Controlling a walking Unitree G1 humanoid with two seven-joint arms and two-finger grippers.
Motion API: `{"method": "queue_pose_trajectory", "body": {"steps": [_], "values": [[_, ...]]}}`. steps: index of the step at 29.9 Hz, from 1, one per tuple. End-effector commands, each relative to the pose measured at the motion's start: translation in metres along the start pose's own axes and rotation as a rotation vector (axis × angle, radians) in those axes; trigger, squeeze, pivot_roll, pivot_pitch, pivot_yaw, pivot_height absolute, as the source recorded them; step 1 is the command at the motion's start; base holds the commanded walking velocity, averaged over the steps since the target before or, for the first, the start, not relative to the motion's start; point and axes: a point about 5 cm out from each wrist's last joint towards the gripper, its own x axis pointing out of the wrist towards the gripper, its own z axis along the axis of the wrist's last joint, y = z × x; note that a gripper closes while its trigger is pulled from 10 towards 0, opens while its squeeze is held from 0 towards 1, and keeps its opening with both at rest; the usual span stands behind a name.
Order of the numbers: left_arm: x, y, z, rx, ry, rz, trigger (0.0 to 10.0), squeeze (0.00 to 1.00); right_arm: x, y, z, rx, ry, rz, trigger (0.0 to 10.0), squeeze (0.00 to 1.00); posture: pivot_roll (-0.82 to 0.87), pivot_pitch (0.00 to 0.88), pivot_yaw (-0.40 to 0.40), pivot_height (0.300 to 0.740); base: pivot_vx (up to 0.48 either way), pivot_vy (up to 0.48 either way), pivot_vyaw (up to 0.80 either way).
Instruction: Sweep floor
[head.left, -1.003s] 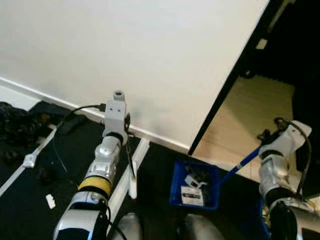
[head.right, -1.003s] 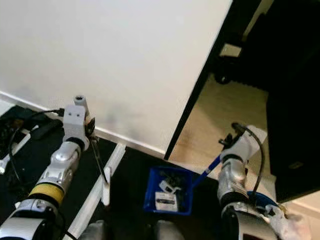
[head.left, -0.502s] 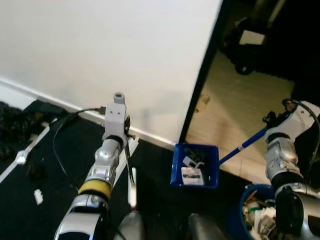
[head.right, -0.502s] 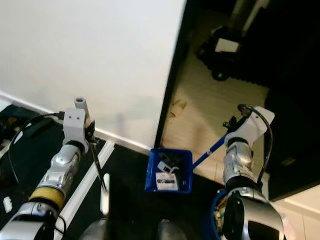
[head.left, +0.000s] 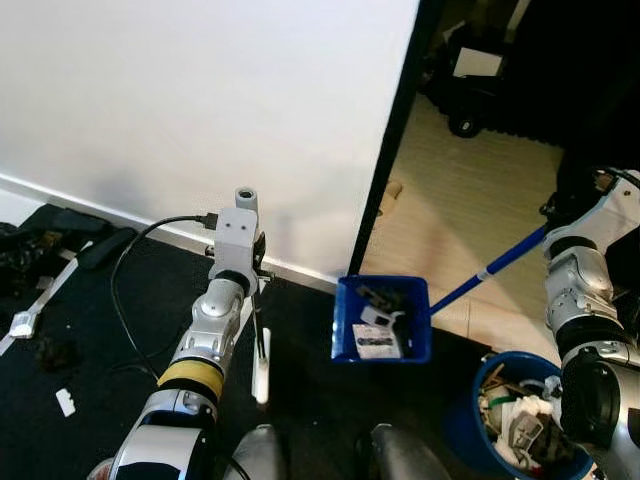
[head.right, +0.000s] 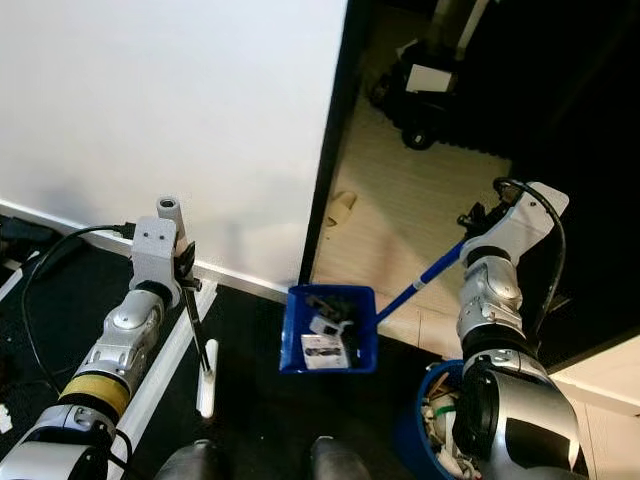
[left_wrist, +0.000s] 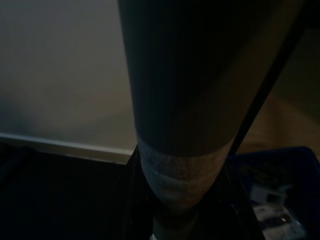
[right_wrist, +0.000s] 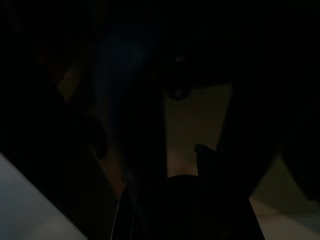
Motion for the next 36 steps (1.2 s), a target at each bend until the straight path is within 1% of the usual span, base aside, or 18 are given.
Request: {"method": "queue_pose_trajectory", "body": {"steps": [1,3,5,6,9,12,13,15,16,17,20,23,27,28,31,32,36], "values": [[0.001,-0.002,0.007,0.024,-0.030,-0.018,10.0,0.00,0.011,-0.003,0.037,-0.008,-0.108,0.009,10.0,0.00,0.05,0.006,-0.070,0.740,0.000,0.000,0.00],[0.002,-0.005,0.007,0.031,-0.029,-0.043,10.0,0.00,0.020,-0.004,0.059,-0.062,-0.102,0.027,10.0,0.00,0.05,0.006,-0.070,0.740,0.000,0.000,0.00],[0.002,-0.007,0.007,0.035,-0.029,-0.059,10.0,0.00,0.024,-0.006,0.071,-0.100,-0.084,0.036,10.0,0.00,0.04,0.006,-0.070,0.740,0.000,0.000,0.00],[0.002,-0.007,0.007,0.035,-0.029,-0.059,10.0,0.00,0.024,-0.006,0.071,-0.100,-0.084,0.036,10.0,0.00,0.04,0.006,-0.070,0.740,0.000,0.000,0.00],[0.002,-0.010,0.007,0.036,-0.028,-0.071,10.0,0.00,0.029,-0.011,0.096,-0.143,-0.089,0.061,10.0,0.00,0.04,0.006,-0.071,0.740,0.000,0.000,0.00],[0.002,-0.012,0.007,0.034,-0.028,-0.082,10.0,0.00,0.032,-0.012,0.115,-0.139,-0.108,0.077,10.0,0.00,0.03,0.008,-0.068,0.740,0.000,0.000,0.00],[0.002,-0.012,0.007,0.034,-0.028,-0.082,10.0,0.00,0.032,-0.012,0.115,-0.139,-0.108,0.077,10.0,0.00,0.03,0.008,-0.068,0.740,0.000,0.000,0.00],[0.002,-0.013,0.008,0.031,-0.030,-0.091,10.0,0.00,0.033,-0.012,0.126,-0.124,-0.116,0.083,10.0,0.00,0.03,0.008,-0.068,0.740,0.000,0.000,0.00],[0.002,-0.013,0.008,0.031,-0.030,-0.091,10.0,0.00,0.033,-0.012,0.126,-0.124,-0.116,0.083,10.0,0.00,0.03,0.008,-0.068,0.740,0.000,0.000,0.00],[0.002,-0.014,0.008,0.028,-0.031,-0.097,10.0,0.00,0.033,-0.013,0.132,-0.120,-0.118,0.085,10.0,0.00,0.03,0.011,-0.067,0.740,0.000,0.000,0.00],[0.003,-0.017,0.010,0.019,-0.033,-0.119,10.0,0.00,0.033,-0.020,0.145,-0.108,-0.127,0.070,10.0,0.00,0.03,0.013,-0.063,0.740,0.000,-0.107,0.00],[0.002,-0.020,0.011,0.025,-0.035,-0.138,10.0,0.00,0.031,-0.028,0.154,-0.093,-0.136,0.041,10.0,0.00,0.03,0.014,-0.061,0.740,0.000,-0.480,0.00],[0.002,-0.020,0.011,0.024,-0.035,-0.141,10.0,0.00,0.030,-0.033,0.163,-0.080,-0.144,0.026,10.0,0.00,0.03,0.015,-0.059,0.740,0.000,-0.480,0.00],[0.002,-0.021,0.011,0.022,-0.035,-0.142,10.0,0.00,0.029,-0.035,0.170,-0.078,-0.152,0.018,10.0,0.00,0.02,0.016,-0.058,0.740,0.000,-0.480,0.00],[0.002,-0.021,0.011,0.022,-0.035,-0.144,10.0,0.00,0.029,-0.036,0.174,-0.079,-0.153,0.017,10.0,0.00,0.02,0.016,-0.058,0.740,0.000,-0.480,0.00],[0.002,-0.022,0.011,0.023,-0.033,-0.150,10.0,0.00,0.028,-0.036,0.179,-0.081,-0.153,0.019,10.0,0.00,0.02,0.019,-0.055,0.740,0.000,-0.480,0.00],[0.002,-0.022,0.011,0.022,-0.031,-0.154,10.0,0.00,0.027,-0.035,0.182,-0.083,-0.149,0.025,10.0,0.00,0.02,0.019,-0.055,0.740,0.000,-0.480,0.00]]}}
